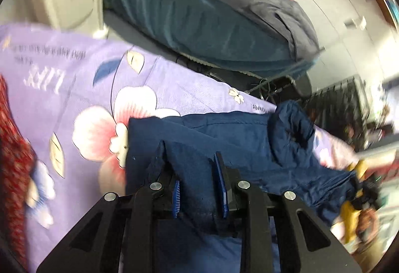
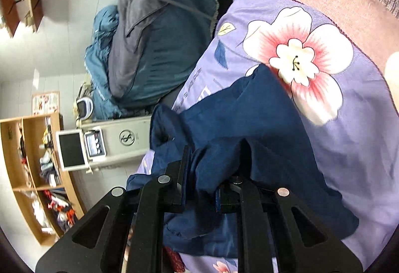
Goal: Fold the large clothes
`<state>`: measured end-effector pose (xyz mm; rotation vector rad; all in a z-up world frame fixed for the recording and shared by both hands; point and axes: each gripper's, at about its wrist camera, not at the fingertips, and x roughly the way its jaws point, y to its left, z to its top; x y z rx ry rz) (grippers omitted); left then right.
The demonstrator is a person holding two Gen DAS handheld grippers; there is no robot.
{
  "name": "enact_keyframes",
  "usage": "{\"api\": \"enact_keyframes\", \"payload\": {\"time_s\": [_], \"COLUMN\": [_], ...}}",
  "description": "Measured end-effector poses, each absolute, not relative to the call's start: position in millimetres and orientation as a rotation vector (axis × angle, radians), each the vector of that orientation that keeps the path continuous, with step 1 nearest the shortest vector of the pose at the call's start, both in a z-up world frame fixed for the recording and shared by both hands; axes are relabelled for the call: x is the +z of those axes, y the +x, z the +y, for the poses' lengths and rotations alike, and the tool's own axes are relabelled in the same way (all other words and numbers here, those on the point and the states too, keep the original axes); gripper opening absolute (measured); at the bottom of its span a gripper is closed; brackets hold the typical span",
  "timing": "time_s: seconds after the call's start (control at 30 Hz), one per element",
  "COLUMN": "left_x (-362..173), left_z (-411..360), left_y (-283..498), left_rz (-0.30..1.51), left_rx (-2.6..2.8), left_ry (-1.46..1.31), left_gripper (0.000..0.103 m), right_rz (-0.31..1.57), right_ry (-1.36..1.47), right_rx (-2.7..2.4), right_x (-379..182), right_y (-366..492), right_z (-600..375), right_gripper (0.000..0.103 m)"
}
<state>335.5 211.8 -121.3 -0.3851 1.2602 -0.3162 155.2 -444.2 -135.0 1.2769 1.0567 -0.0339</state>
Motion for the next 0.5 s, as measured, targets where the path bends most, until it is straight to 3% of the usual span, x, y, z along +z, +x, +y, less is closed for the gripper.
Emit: {"api": "enact_keyframes", "payload": {"time_s": [0.13,0.33,0.37,0.4,0.43,0.5], "left_x": [-116,-83,-76,-69,-60,-46], "left_z": [251,267,278,289,306,326], "left_y": [337,330,329,328,325,319], "left_rz": [1.253,1.267,1.237,1.206,1.147,1.069], "left_rx": [-0.394,-0.455,-0.421,-0.369,-0.288,-0.242], "left_ry": [-0.714,-0.721,-0.745,-0.748,-0.756,-0.776], "left_gripper": [0.033,0.042,0.054,0.078,0.088,0.090], "right_rz": [1.050,1.072,1.078,1.081,1.083,1.086], "right_ry": [1.320,1.328,1.329,1.326,1.323,1.334], "right_rx": [-0.069,-0.069,-0.073,-0.079,-0.086,-0.085], "right_x": [-152,-170,-174,-176,-179,-188], "right_y": [173,201,205,207,209,209], "right_z": [-454,-457,-458,-459,-461,-465], "right_gripper": [0.016,0.016,0.016,0.016,0.016,0.016]}}
